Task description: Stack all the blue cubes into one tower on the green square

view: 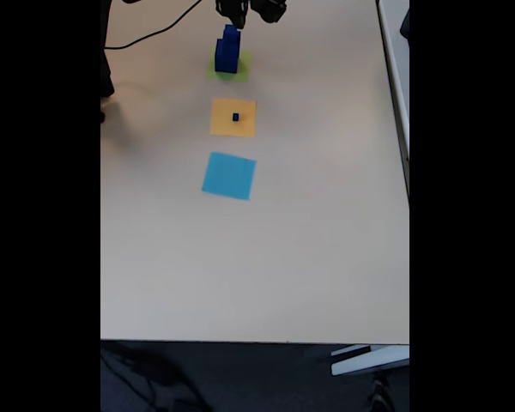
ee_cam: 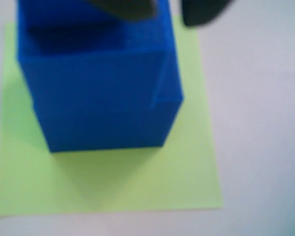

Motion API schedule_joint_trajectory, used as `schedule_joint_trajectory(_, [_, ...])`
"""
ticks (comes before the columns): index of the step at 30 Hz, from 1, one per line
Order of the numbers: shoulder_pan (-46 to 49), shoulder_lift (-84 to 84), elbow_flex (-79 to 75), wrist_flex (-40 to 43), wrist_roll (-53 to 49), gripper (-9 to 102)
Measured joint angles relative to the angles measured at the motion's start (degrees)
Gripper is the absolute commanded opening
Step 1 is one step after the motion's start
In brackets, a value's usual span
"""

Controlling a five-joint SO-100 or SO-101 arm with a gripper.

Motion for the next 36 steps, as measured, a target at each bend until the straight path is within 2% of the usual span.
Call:
schedule_joint_trajectory(25, [5.9,0.1,-0.5,-0.5,-16.8,0])
schedule_joint_trajectory(36, [12.5,3.9,4.3,-1.6,-23.9,0])
